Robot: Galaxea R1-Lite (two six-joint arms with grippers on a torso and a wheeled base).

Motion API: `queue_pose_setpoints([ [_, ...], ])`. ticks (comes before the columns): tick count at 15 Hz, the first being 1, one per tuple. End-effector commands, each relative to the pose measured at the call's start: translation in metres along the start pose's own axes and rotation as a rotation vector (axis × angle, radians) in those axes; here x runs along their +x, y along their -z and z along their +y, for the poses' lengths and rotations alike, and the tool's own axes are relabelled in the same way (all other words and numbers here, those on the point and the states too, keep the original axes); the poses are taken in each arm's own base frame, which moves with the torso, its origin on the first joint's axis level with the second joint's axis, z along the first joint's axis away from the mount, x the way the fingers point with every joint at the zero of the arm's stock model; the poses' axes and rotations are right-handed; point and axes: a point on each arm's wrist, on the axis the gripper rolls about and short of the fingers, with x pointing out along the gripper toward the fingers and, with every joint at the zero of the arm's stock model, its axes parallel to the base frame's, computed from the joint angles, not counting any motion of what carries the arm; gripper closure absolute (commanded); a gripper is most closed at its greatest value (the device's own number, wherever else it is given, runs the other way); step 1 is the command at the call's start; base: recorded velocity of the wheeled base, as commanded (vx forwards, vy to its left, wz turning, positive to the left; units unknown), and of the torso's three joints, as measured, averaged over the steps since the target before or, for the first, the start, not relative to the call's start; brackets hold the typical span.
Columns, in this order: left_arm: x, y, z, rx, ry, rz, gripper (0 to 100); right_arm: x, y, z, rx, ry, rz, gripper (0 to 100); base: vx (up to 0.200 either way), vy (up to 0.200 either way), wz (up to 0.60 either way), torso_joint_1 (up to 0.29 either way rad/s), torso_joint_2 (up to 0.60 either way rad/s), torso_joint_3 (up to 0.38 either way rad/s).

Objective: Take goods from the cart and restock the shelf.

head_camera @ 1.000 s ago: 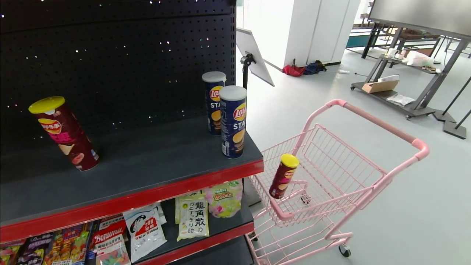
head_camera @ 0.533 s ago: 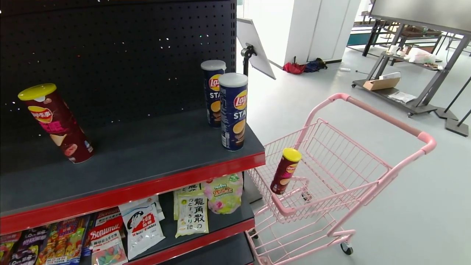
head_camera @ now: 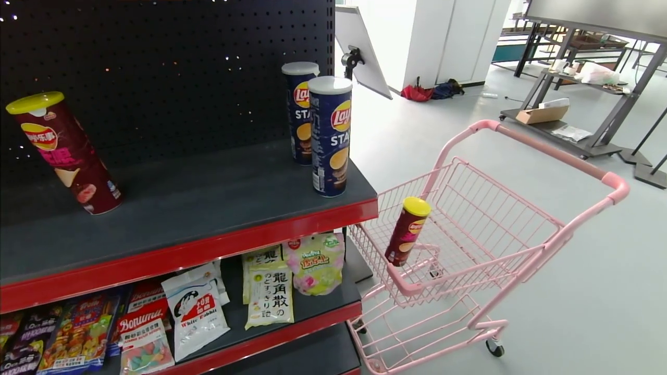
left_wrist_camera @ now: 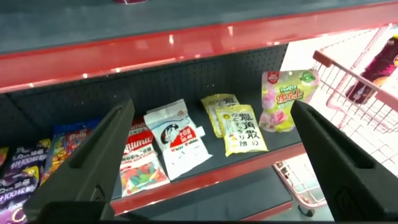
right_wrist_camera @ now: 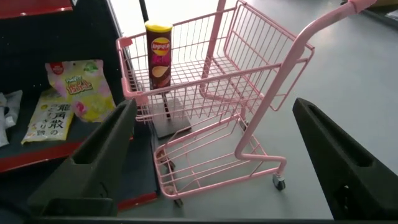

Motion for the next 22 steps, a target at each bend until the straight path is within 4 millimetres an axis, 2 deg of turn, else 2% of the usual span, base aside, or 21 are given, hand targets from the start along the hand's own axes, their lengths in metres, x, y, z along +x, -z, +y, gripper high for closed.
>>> queue_pose_setpoints([
  [1, 0.0, 0.0, 0.0, 0.001, -0.001, 0.001, 0, 0.0, 0.0, 0.0, 0.0, 0.0, 0.0, 0, 0.0, 0.0, 0.0, -0.139, 0.39, 0.246],
  [7, 0.0, 0.0, 0.0, 0.001, -0.001, 0.001, 0, 0.0, 0.0, 0.0, -0.001, 0.0, 0.0, 0, 0.0, 0.0, 0.0, -0.183, 0.53, 0.34],
  [11, 0.0, 0.0, 0.0, 0.001, -0.001, 0.001, 0, 0.0, 0.0, 0.0, -0.007, 0.003, 0.0, 0, 0.0, 0.0, 0.0, -0.056, 0.19, 0.126],
  [12, 0.0, 0.0, 0.0, 0.001, -0.001, 0.001, 0, -0.002, -0.018, 0.0, -0.007, -0.019, -0.026, 0, 0.0, 0.0, 0.0, 0.0, 0.0, 0.0],
  [13, 0.0, 0.0, 0.0, -0.001, 0.002, 0.001, 0, 0.018, -0.079, 0.0, 0.079, -0.015, 0.041, 0, 0.0, 0.0, 0.0, 0.0, 0.0, 0.0],
  [14, 0.0, 0.0, 0.0, -0.001, 0.002, 0.001, 0, 0.04, -0.129, 0.001, 0.223, -0.023, 0.04, 0, 0.0, 0.0, 0.0, 0.0, 0.0, 0.0],
  [15, 0.0, 0.0, 0.0, -0.001, 0.001, 0.001, 0, 0.064, -0.153, 0.002, 0.207, -0.067, 0.081, 0, 0.0, 0.0, 0.0, 0.0, 0.0, 0.0],
  [16, 0.0, 0.0, 0.0, -0.001, 0.001, 0.001, 0, 0.088, -0.164, 0.006, 0.141, -0.137, 0.117, 0, 0.0, 0.0, 0.0, 0.0, 0.0, 0.0],
  [17, 0.0, 0.0, 0.0, -0.001, 0.001, 0.001, 0, 0.123, -0.168, 0.012, 0.129, -0.187, 0.142, 0, 0.0, 0.0, 0.0, 0.0, 0.0, 0.0],
  [18, 0.0, 0.0, 0.0, 0.001, 0.001, 0.001, 0, 0.155, -0.163, 0.018, 0.141, -0.207, 0.146, 0, 0.0, 0.0, 0.0, 0.0, 0.0, 0.0],
  [20, 0.0, 0.0, 0.0, 0.001, 0.001, 0.001, 0, 0.219, -0.121, 0.036, 0.177, -0.31, 0.227, 0, 0.0, 0.0, 0.0, 0.0, 0.0, 0.0],
  [22, 0.0, 0.0, 0.0, 0.001, 0.001, 0.001, 0, 0.265, -0.085, 0.045, 0.173, -0.342, 0.296, 0, 0.0, 0.0, 0.0, 0.0, 0.0, 0.0],
])
